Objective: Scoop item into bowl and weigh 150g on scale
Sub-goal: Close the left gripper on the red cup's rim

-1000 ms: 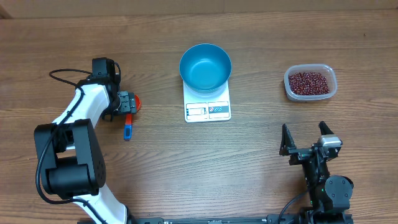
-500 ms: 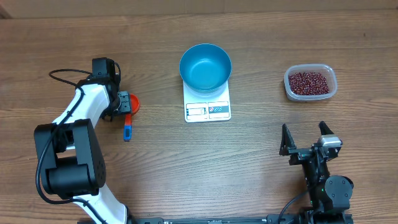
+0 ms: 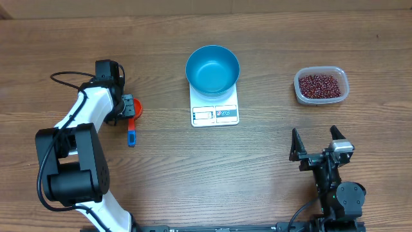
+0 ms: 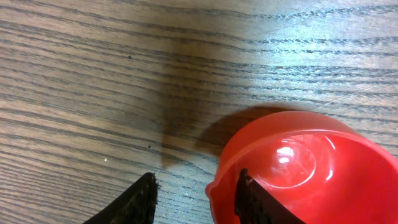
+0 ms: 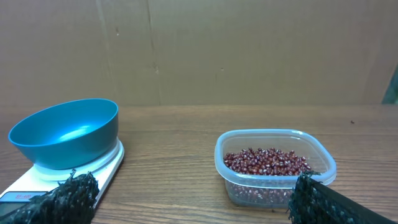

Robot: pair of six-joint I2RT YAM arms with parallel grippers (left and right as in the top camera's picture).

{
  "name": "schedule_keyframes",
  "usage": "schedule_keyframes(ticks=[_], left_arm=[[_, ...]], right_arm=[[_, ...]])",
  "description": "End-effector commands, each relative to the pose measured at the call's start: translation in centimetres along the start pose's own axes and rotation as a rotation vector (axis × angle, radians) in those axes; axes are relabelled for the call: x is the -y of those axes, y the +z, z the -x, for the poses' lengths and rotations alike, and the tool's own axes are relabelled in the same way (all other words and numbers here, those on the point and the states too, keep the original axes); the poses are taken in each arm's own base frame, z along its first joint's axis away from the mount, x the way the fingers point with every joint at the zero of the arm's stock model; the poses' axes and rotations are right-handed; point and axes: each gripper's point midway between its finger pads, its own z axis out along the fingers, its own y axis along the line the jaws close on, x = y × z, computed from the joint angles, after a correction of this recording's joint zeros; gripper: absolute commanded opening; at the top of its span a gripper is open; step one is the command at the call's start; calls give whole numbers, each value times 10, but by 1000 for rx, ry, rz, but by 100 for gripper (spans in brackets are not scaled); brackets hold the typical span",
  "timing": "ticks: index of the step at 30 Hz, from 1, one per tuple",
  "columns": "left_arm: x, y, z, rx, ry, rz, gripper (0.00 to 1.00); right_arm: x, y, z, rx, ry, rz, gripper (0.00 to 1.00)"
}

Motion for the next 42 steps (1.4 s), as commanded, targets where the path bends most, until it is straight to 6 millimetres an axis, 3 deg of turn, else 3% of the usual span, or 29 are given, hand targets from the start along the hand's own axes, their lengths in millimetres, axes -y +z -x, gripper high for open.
schedule_keyframes(ticks=[1, 13, 21, 42], left_arm=[[-3, 5, -4, -13, -4, 11, 42], [-3, 5, -4, -13, -4, 11, 36], [-3, 5, -4, -14, -4, 11, 25], [-3, 5, -4, -13, -4, 11, 10]], right_arm=[[-2, 0, -2, 2, -5, 8, 100], [-2, 0, -2, 2, -5, 8, 100], [-2, 0, -2, 2, -5, 8, 100], [-2, 0, -2, 2, -5, 8, 100]])
